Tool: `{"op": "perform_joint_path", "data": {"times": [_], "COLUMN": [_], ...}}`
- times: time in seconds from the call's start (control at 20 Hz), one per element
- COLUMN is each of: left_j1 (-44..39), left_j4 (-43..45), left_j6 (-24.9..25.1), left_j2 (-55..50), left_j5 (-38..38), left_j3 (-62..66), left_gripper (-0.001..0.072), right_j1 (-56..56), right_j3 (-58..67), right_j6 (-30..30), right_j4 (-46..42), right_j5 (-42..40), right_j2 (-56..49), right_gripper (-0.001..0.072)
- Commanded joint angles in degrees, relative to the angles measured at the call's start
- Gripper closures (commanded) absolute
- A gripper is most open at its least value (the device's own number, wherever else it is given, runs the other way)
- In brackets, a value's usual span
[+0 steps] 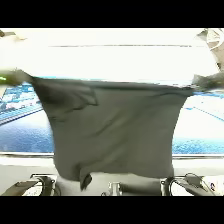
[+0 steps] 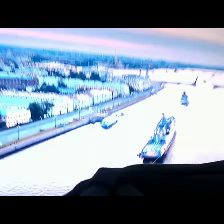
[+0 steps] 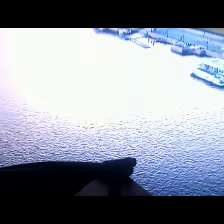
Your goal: Fold the shirts.
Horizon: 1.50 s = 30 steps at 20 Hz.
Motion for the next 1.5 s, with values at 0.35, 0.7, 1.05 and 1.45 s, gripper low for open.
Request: {"op": "perform_joint_path", "data": {"times": [0.35, 0.7, 1.05, 1.45], "left_j1": [-5.2, -5.2, -5.2, 1.5], "left_j4": [-2.4, -2.3, 2.1, -0.3], "left_j6": [1.7, -3.5, -1.2, 1.1], "left_j2": [-26.2, -32.1, -28.2, -19.5], "left_j5": [30.8, 19.6, -2.8, -11.5], "left_j3": [-2.0, 2.0, -5.9, -10.4], "left_gripper": [0.0675, 0.0676, 0.0676, 0.0184], "right_j1": [5.0, 5.0, 5.0, 2.6], "right_j3": [-3.5, -3.5, -7.6, -4.6], "right_j6": [4.9, 7.8, 3.0, 1.4], "right_j4": [-0.3, 1.7, 1.4, -1.3], "right_j5": [-44.9, -25.9, -6.7, 4.7], "right_j2": [-18.6, -23.6, -23.2, -18.3], "right_gripper": [0.0686, 0.0686, 0.0686, 0.0216]}}
